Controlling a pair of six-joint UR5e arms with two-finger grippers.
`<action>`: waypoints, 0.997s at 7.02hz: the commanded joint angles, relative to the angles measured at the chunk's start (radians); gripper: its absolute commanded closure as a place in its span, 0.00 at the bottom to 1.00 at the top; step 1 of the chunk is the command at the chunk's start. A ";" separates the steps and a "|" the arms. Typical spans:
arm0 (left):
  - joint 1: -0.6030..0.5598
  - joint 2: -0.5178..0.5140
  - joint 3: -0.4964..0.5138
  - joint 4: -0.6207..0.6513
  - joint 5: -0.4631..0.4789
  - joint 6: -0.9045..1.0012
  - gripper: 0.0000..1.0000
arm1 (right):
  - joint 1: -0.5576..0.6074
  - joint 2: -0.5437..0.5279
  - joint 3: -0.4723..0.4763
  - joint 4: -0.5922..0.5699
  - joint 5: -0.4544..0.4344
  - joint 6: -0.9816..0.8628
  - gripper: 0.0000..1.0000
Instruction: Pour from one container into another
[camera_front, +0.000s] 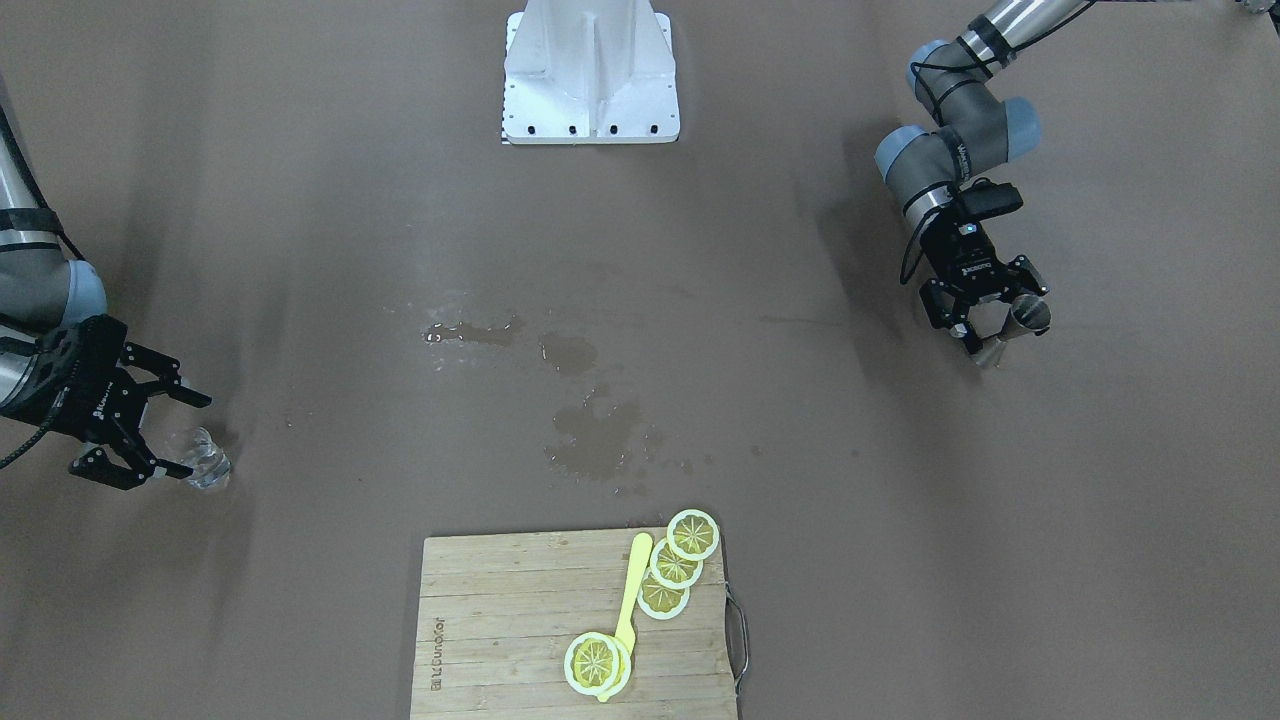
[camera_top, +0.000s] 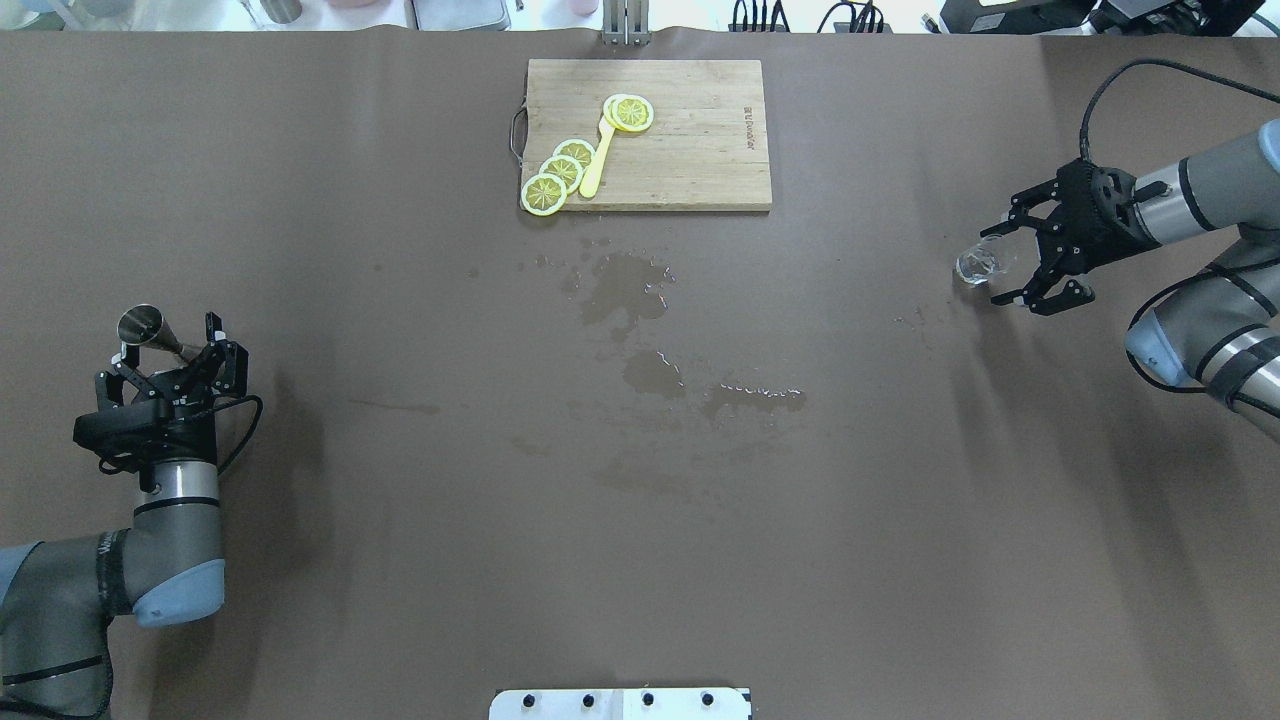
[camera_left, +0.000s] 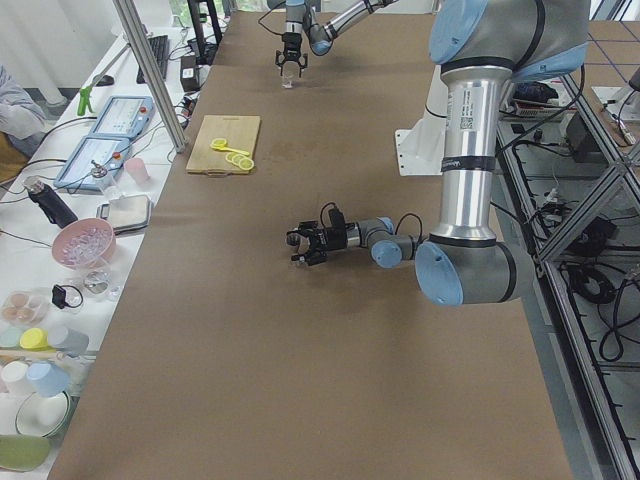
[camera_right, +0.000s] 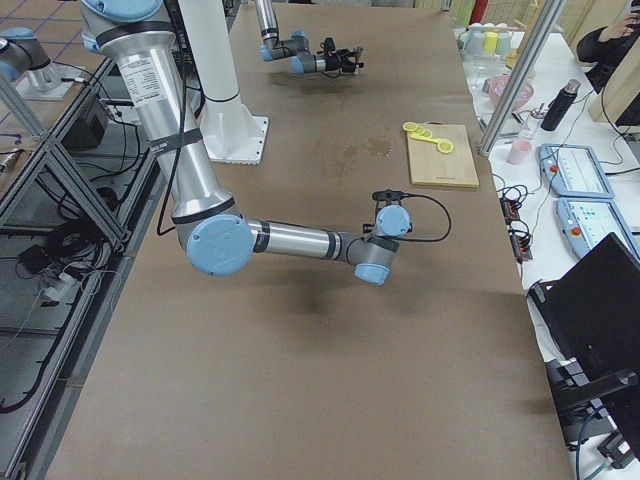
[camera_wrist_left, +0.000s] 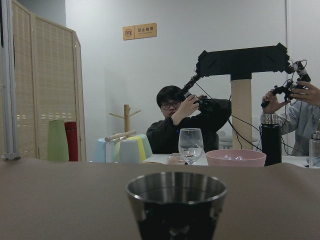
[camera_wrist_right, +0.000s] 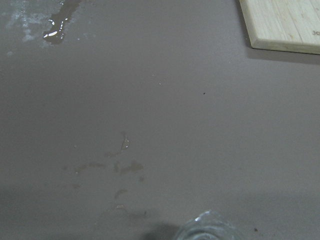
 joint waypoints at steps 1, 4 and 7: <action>0.043 0.058 -0.083 0.001 0.054 0.002 0.01 | -0.002 0.003 0.000 0.000 -0.001 0.000 0.08; 0.078 0.112 -0.086 0.001 0.178 -0.004 0.01 | -0.002 0.009 0.000 0.000 -0.004 0.002 0.03; 0.144 0.132 -0.245 0.048 0.194 0.037 0.01 | 0.005 0.005 -0.005 -0.002 -0.018 0.002 0.00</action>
